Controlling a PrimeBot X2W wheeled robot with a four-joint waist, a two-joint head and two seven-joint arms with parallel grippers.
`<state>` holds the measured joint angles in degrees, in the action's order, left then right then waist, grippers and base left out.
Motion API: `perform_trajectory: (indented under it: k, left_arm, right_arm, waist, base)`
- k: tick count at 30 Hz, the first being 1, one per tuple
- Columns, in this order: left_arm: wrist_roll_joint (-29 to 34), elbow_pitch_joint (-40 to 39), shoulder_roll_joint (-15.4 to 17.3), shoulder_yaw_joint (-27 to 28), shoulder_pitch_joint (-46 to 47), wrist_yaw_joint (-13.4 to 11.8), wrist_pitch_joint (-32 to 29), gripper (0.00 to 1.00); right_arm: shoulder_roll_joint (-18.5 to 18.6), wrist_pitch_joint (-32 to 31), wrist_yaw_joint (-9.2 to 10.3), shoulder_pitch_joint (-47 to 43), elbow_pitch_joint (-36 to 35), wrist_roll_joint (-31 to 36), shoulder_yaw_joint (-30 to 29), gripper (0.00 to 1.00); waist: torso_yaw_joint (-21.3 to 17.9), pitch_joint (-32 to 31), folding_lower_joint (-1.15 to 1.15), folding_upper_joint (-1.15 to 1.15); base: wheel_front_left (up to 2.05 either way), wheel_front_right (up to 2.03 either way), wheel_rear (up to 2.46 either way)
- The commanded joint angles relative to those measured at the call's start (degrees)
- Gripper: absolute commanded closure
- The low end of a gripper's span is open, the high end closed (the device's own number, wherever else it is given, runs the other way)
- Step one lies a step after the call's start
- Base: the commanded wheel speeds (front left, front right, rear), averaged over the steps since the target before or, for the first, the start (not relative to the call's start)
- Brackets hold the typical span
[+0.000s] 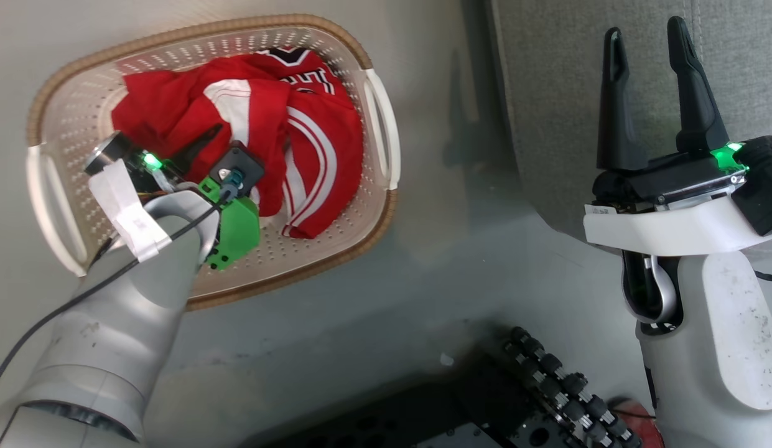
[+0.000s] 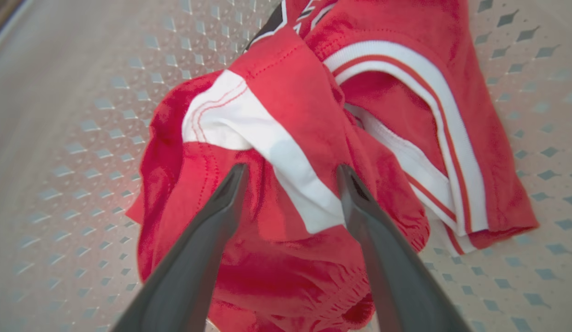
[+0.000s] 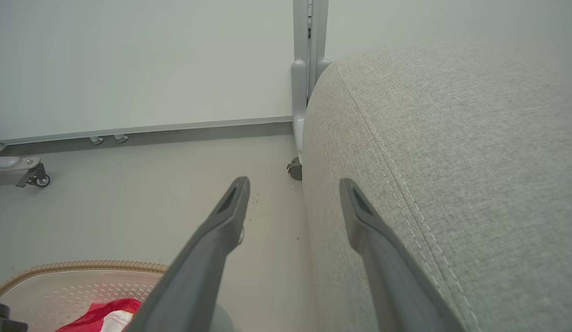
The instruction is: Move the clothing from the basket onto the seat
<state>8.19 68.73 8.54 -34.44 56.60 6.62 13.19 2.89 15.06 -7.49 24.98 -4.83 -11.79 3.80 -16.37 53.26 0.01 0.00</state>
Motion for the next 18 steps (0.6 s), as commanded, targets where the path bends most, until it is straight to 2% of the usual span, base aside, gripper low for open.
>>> perform_trajectory:
  k: [1,7,11,12,13,14,15,18]
  left_arm:
    - [0.1,0.8,1.2,-0.1,1.5,-0.4,-0.4,0.00]
    - [-0.5,3.0,2.1,-0.1,3.4,-1.7,-1.5,0.00]
    - [-1.2,3.7,2.5,-0.1,4.1,-1.2,-2.5,0.02]
    - [-1.3,3.8,2.6,-0.2,4.2,-1.1,-2.6,0.42]
    - [-1.5,3.9,2.5,-0.4,4.2,-0.9,-2.6,0.63]
    - [-1.6,4.0,2.5,-0.5,4.2,-0.7,-2.6,0.89]
    - [-1.8,4.1,2.5,-0.6,4.2,-0.6,-2.5,1.00]
    - [-2.4,4.4,2.1,-0.9,4.3,-0.1,-2.6,1.00]
  right_arm:
    - [0.0,0.2,0.00,0.8,-0.3,-0.6,0.2,0.00]
    - [0.0,0.2,0.01,1.2,-0.4,-1.8,0.5,0.00]
    - [0.0,0.2,0.00,0.9,-0.5,-2.4,0.5,0.00]
    - [0.0,0.2,0.01,0.8,-0.5,-2.5,0.4,0.00]
    - [0.0,0.2,0.01,0.7,-0.5,-2.7,0.3,0.00]
    - [0.0,0.2,0.00,0.6,-0.5,-2.7,0.1,0.00]
    - [0.0,0.2,0.00,0.5,-0.5,-2.8,0.0,0.00]
    - [0.0,0.2,0.00,0.2,-0.7,-2.7,-0.3,0.00]
  waist:
    - [-2.9,2.8,-0.01,0.00]
    - [-4.1,3.7,-0.01,0.00]
    - [-4.6,4.1,-0.01,0.00]
    - [-4.7,4.2,-0.01,0.00]
    - [-4.7,4.2,-0.01,0.00]
    - [-4.7,4.2,-0.01,0.00]
    - [-4.7,4.3,-0.01,0.00]
    - [-4.5,4.5,-0.01,0.00]
  base:
    - [0.00,0.00,0.00]
    - [0.00,0.00,0.00]
    - [0.00,0.00,0.00]
    - [0.00,0.00,0.00]
    - [0.00,0.00,0.00]
    - [0.00,0.00,0.00]
    - [0.00,0.00,0.00]
    - [0.00,0.00,0.00]
